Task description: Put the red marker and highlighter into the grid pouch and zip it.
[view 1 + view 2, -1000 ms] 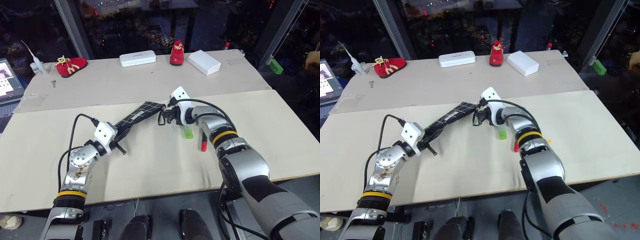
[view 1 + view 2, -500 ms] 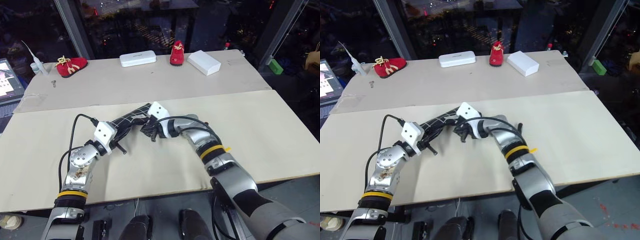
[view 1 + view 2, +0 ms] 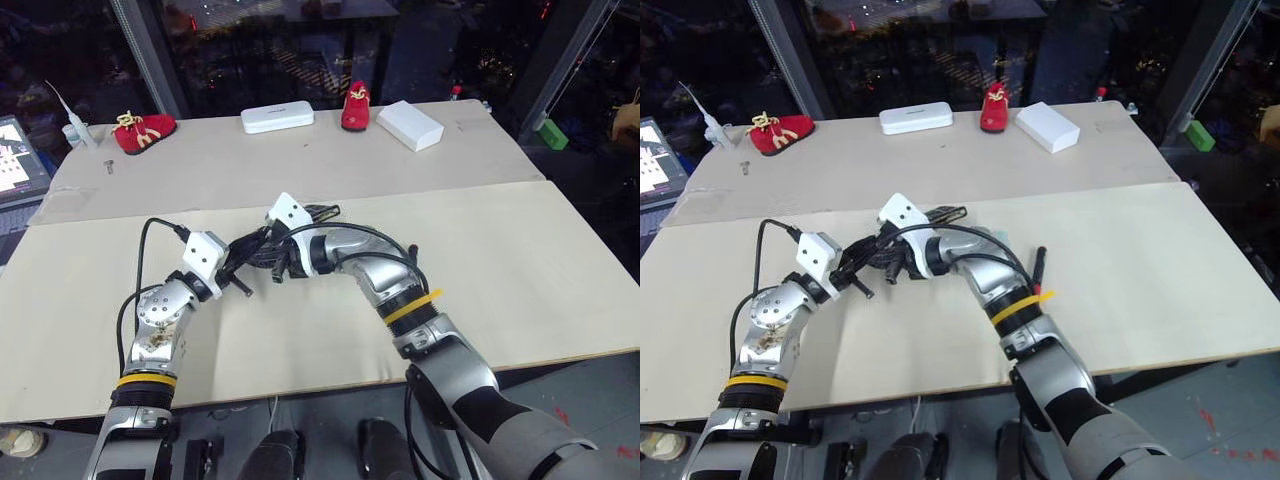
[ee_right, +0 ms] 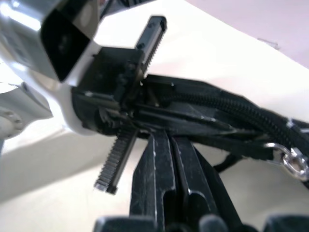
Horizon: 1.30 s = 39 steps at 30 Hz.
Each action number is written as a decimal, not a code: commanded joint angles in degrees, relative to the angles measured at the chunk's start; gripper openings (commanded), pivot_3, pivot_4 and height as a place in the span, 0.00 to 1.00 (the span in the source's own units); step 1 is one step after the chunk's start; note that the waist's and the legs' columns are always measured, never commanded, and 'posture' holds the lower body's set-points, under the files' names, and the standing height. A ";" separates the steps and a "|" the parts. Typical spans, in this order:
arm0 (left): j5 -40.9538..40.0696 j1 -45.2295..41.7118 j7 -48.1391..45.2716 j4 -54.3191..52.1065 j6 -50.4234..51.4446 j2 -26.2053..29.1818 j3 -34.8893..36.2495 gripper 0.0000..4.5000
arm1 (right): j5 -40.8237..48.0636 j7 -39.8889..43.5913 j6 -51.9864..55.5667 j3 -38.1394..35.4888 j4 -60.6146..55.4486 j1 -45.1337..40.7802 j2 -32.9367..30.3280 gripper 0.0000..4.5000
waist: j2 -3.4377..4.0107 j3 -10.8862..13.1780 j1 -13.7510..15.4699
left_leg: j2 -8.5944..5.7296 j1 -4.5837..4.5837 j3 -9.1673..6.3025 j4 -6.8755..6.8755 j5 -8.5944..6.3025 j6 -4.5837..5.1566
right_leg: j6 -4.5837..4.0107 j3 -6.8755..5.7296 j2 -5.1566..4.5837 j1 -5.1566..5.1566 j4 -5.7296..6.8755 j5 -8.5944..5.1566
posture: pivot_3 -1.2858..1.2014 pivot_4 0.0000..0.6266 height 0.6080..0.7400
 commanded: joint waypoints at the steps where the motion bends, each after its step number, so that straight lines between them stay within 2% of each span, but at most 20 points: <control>1: 0.30 -0.41 -0.89 0.07 -0.29 -0.81 -1.55 0.00 | 3.26 1.61 -0.61 -0.07 -5.50 -1.67 1.15 0.01 | 0.00 0.00 -0.01 | 0.01 0.00 0.00 0.00 0.00 0.00 | 0.00 0.00 0.01 -0.01 0.00 0.00 | 0.52 0.24 1.00; 2: 0.29 -0.45 -0.92 0.15 -0.31 -0.84 -1.52 0.00 | 3.54 1.66 -0.49 -0.19 -5.65 -1.63 1.08 0.01 | 0.00 0.00 0.02 | 0.01 0.00 0.00 0.00 0.00 0.00 | 0.00 0.00 0.01 -0.01 0.01 0.00 | 0.52 0.24 1.00; 5: 0.26 -0.35 -0.96 0.25 -0.50 -0.90 -1.63 0.00 | 4.21 1.60 -0.27 -0.34 -6.02 -1.60 0.82 0.17 | 0.00 0.00 -0.02 | 0.01 0.00 0.00 0.00 0.00 0.00 | 0.00 -0.01 0.01 0.00 0.01 0.00 | 0.52 0.24 1.00; 10: 0.18 -0.22 -0.86 -0.29 -0.34 -0.84 -1.72 0.00 | 4.09 2.50 -1.20 0.62 -5.73 -0.83 -0.91 0.54 | -0.01 0.00 0.08 | 0.01 0.01 0.00 0.00 0.00 0.00 | 0.00 -0.01 0.01 0.00 0.02 0.00 | 0.52 0.24 1.00; 11: 0.14 -0.21 -0.84 -0.44 -0.26 -0.82 -1.69 0.00 | 3.94 3.10 -1.32 1.21 -6.12 -0.46 -1.61 0.64 | 0.00 0.00 0.09 | 0.00 0.01 -0.01 0.00 0.00 0.00 | 0.00 -0.01 0.00 0.01 0.01 0.00 | 0.52 0.24 1.00; 15: 0.06 -0.29 -0.84 -0.71 -0.08 -0.69 -1.59 0.00 | 2.12 2.29 0.14 2.15 -4.97 -0.45 -5.23 0.94 | 0.00 0.00 0.06 | 0.00 0.00 -0.01 0.01 0.00 0.00 | 0.00 -0.02 0.00 0.00 0.01 0.00 | 0.52 0.24 1.00; 18: -0.01 -0.52 -0.86 -0.71 0.08 -0.56 -1.47 0.00 | 3.65 7.14 0.14 2.99 -9.77 1.49 -10.02 0.94 | -0.01 0.00 0.14 | 0.00 0.00 0.00 0.00 0.00 0.00 | 0.00 -0.02 0.00 0.00 0.01 0.00 | 0.52 0.24 1.00; 21: -0.20 -0.84 -0.76 -0.72 0.27 -0.39 -1.29 0.00 | 5.37 15.88 -2.88 3.91 -19.65 6.62 -19.98 0.94 | -0.01 0.00 0.74 | -0.01 -0.05 -0.03 0.05 -0.01 0.01 | 0.01 -0.09 -0.04 0.04 -0.07 0.00 | 0.52 0.24 1.00; 27: -0.28 -0.71 -0.62 -0.95 0.26 -0.37 -1.20 0.00 | 6.45 18.98 -4.82 0.21 -25.58 10.71 -31.55 0.94 | -0.03 0.00 0.39 | -0.01 -0.08 0.07 0.13 -0.04 0.06 | 0.04 -0.09 -0.08 0.06 -0.14 0.02 | 0.52 0.24 1.00; 29: -0.28 -0.71 -0.60 -0.96 0.25 -0.38 -1.19 0.00 | 6.18 17.73 -5.41 -0.56 -25.53 10.97 -32.87 0.94 | -0.03 0.00 0.34 | 0.02 -0.01 0.09 0.13 -0.04 0.06 | 0.03 -0.10 -0.07 0.10 -0.13 0.01 | 0.52 0.24 1.00; 34: -0.08 -0.38 -0.79 -1.25 -0.07 -0.22 -1.36 0.00 | 5.09 8.42 -1.19 -6.45 -21.45 8.35 -34.40 0.94 | -0.04 0.00 0.52 | 0.05 0.07 0.15 0.13 -0.05 0.07 | 0.03 -0.08 -0.07 0.17 -0.12 0.01 | 0.52 0.24 1.00; 37: -0.19 0.28 -0.57 -1.90 -0.18 -0.10 -1.07 0.00 | 2.05 -6.12 9.36 -12.78 -17.84 7.12 -34.58 0.94 | -0.05 0.00 0.99 | 0.02 0.02 0.15 0.13 -0.05 0.07 | 0.03 -0.08 -0.13 0.15 -0.14 0.02 | 0.52 0.24 1.00; 39: -0.23 0.67 -0.42 -2.16 -0.15 -0.11 -0.99 0.00 | 1.56 -11.84 13.31 -15.31 -18.77 8.96 -33.88 0.94 | -0.05 0.00 1.77 | 0.00 -0.04 0.15 0.13 -0.05 0.07 | 0.03 -0.07 -0.15 0.11 -0.17 0.02 | 0.52 0.24 1.00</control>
